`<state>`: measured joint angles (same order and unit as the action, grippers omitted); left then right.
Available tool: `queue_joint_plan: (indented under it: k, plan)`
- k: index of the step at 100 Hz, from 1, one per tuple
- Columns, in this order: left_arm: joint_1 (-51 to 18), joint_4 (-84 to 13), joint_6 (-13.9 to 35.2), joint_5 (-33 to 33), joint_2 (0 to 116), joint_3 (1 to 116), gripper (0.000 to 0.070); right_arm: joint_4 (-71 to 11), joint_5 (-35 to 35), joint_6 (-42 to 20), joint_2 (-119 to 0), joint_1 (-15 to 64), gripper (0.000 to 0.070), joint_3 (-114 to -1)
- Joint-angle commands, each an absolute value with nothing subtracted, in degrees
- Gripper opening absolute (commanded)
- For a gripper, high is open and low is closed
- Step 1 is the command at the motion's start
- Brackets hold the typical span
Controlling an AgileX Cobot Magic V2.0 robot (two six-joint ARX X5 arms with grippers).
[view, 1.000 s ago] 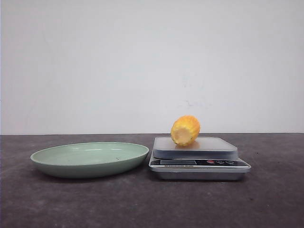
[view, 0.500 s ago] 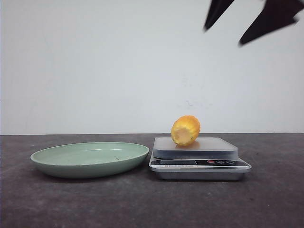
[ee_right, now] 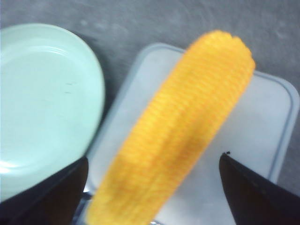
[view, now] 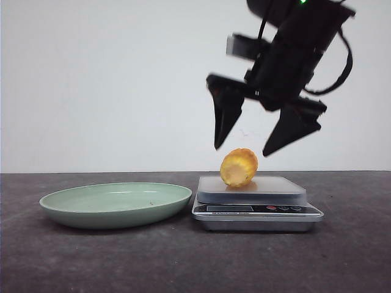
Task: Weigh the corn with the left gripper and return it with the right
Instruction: 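Lower the right gripper onto the corn cob on the scale and grasp it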
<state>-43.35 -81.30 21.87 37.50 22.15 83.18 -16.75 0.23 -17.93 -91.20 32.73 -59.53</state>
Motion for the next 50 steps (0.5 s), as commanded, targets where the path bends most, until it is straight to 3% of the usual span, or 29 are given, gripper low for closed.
queue_joint_plan:
  k: [1,14,33,44,50]
  plan:
    - [-43.7,-82.7,21.9,37.5,22.3,84.0,0.0431,-15.4,0.7,-19.6,-92.8,33.3,0.0567,-60.6]
    - [-43.7,-82.7,21.6,37.5,22.3,84.0,0.0431,-14.9,1.4,-20.4,-94.0,33.3,0.0528,-60.6]
    - [-43.7,-82.7,21.6,37.5,22.3,84.0,0.0431,-14.9,1.5,-20.6,-94.1,33.6,0.0239,-60.6]
    - [-43.7,-82.7,21.6,37.5,22.3,84.0,0.0431,-14.9,1.5,-20.8,-94.1,33.6,0.0013,-60.6]
    - [-43.7,-82.7,21.6,37.5,22.3,84.0,0.0431,-14.9,1.6,-21.2,-94.1,33.7,0.0,-60.6]
